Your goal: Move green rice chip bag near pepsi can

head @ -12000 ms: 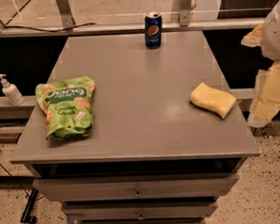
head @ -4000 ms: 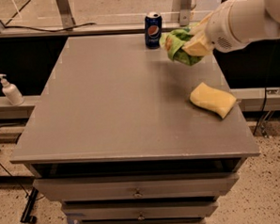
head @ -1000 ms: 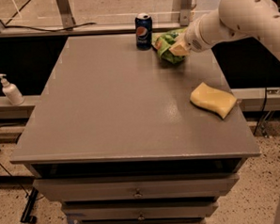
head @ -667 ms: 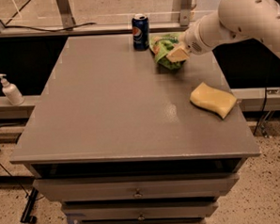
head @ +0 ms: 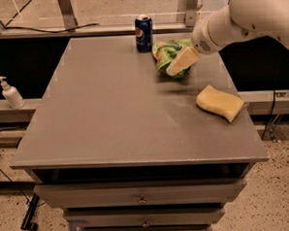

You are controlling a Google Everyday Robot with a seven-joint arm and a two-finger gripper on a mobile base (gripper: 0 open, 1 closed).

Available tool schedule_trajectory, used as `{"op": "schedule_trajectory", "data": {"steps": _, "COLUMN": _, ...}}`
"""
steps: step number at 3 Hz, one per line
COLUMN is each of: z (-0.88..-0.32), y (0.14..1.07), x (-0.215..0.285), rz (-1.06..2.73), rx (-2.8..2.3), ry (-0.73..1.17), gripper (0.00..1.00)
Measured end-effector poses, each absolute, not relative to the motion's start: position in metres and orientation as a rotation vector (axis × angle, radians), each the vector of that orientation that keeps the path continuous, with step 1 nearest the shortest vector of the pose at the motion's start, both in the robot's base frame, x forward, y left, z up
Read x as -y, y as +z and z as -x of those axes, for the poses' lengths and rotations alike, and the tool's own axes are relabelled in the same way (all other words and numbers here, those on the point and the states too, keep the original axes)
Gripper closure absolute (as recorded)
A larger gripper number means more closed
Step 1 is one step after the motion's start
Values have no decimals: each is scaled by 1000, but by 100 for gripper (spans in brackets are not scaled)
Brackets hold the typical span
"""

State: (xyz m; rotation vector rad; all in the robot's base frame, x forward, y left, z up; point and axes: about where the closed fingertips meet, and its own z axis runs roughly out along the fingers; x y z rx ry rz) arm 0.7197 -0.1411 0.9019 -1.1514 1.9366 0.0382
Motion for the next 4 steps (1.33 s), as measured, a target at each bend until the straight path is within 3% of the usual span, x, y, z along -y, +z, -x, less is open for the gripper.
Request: {"op": "schedule_trajectory", "data": {"steps": 4, "z": -650, "y": 1016, "x": 175, "rz": 1106, "rx": -1817, "ry": 76, "gripper": 0}}
